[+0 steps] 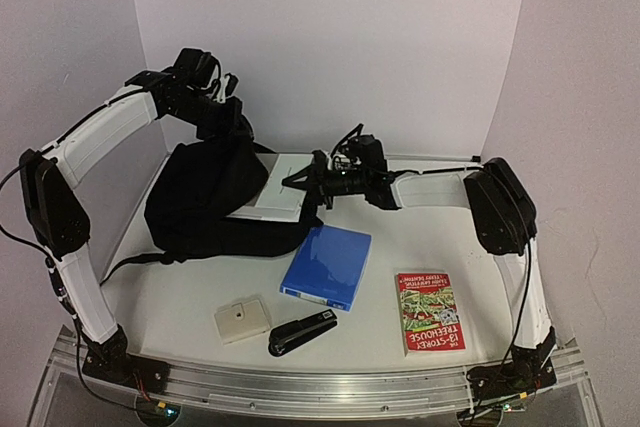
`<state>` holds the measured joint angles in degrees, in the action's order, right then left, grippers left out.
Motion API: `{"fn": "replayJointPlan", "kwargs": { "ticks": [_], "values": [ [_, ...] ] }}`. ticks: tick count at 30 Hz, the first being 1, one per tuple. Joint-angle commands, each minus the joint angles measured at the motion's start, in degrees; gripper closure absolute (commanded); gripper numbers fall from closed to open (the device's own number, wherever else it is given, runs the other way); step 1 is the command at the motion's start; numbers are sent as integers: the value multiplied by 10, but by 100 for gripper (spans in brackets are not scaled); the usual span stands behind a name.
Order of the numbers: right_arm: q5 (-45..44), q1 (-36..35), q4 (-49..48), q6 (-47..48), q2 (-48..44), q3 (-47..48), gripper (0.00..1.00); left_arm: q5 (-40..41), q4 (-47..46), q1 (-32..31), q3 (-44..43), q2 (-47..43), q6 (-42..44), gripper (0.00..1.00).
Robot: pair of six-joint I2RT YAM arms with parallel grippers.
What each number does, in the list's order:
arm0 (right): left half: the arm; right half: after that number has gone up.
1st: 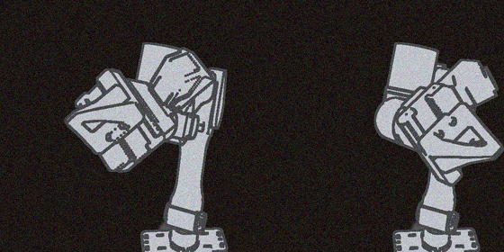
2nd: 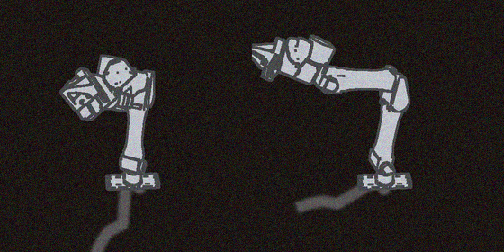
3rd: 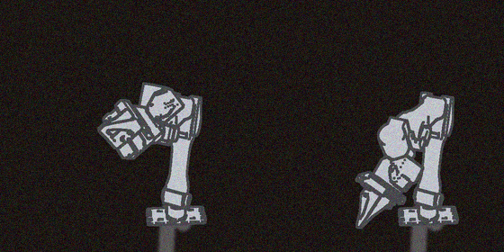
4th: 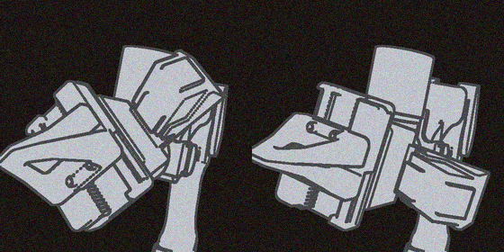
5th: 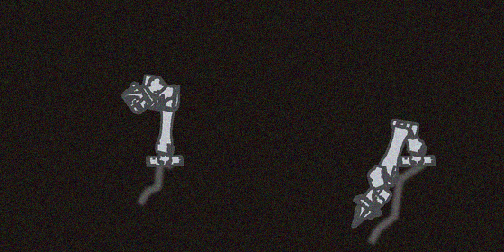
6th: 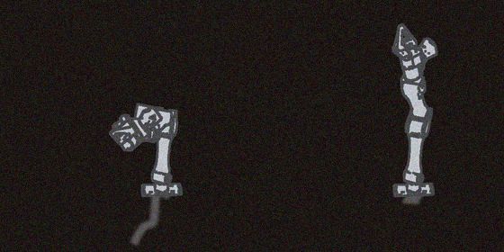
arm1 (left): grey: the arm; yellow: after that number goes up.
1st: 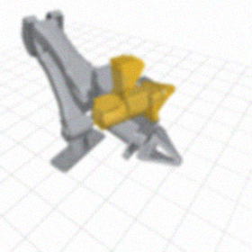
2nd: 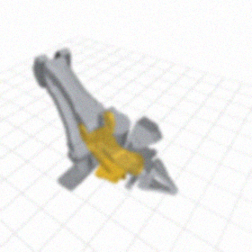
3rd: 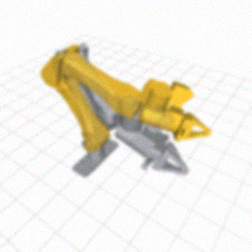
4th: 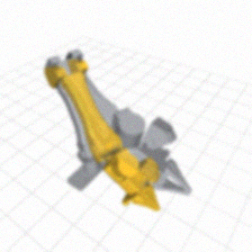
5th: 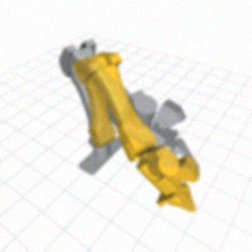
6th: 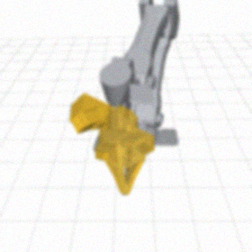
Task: Pack the student bag
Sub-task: Place the book in the student bag.
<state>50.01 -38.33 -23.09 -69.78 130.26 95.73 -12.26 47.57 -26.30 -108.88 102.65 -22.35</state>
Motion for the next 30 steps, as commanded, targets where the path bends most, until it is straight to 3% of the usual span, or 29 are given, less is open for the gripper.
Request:
{"fn": "replayJointPlan", "kwargs": {
  "ticks": [1, 5, 15, 20, 23, 27, 30],
  "values": [
    [19, -24, -56, 19, 14, 49, 100, -56, -59, -3, -2, -26, 10, 100],
    [-3, -30, -56, 28, 41, 82, 100, -108, -94, -3, 29, -39, 5, 100],
    [-30, -64, -47, 12, 119, 170, 99, -143, -103, -3, 65, -62, 11, 100],
    [-58, -84, -9, 33, 140, 206, 89, -147, -105, -4, 73, -65, 17, 100],
    [-87, -83, 61, 89, 153, 236, 74, -136, -108, -3, 81, -71, 16, 100],
    [-107, -79, 117, 128, 139, 224, 37, -109, -100, -2, 81, -75, 14, 100],
    [-118, -72, 127, 140, 109, 201, 16, -95, -91, -1, 79, -76, 16, 100]
  ]
}}
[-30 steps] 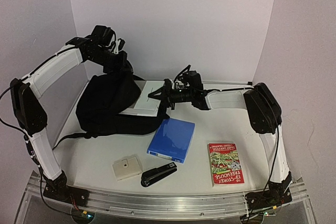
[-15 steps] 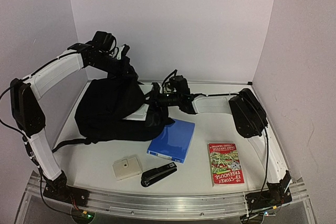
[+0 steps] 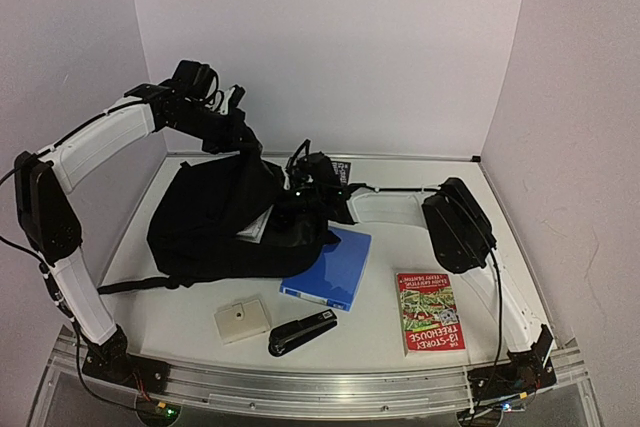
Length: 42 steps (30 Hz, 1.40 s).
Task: Pack the student bag
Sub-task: Place the book in the student bag.
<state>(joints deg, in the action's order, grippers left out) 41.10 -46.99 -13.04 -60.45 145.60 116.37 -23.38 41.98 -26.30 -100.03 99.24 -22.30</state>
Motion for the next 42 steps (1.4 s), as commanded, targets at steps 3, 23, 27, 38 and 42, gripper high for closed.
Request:
{"fn": "replayJointPlan", "kwargs": {
  "ticks": [3, 23, 27, 38, 42],
  "values": [
    [-36, 18, 40, 61, -69, -22, 11, 21, -34, 2, -10, -42, 17, 100],
    [-98, 35, 199, 175, -177, -55, 4, 119, 20, 43, 24, -17, 16, 100],
    [-72, 58, 199, 203, -212, -90, 4, 146, 24, 54, 51, -6, 16, 100],
    [-85, 154, 197, 281, -283, -185, 8, 194, 13, 66, 98, 30, 29, 100],
    [-83, 188, 198, 291, -298, -218, 8, 127, -12, 64, 112, 29, 46, 95]
  ]
}}
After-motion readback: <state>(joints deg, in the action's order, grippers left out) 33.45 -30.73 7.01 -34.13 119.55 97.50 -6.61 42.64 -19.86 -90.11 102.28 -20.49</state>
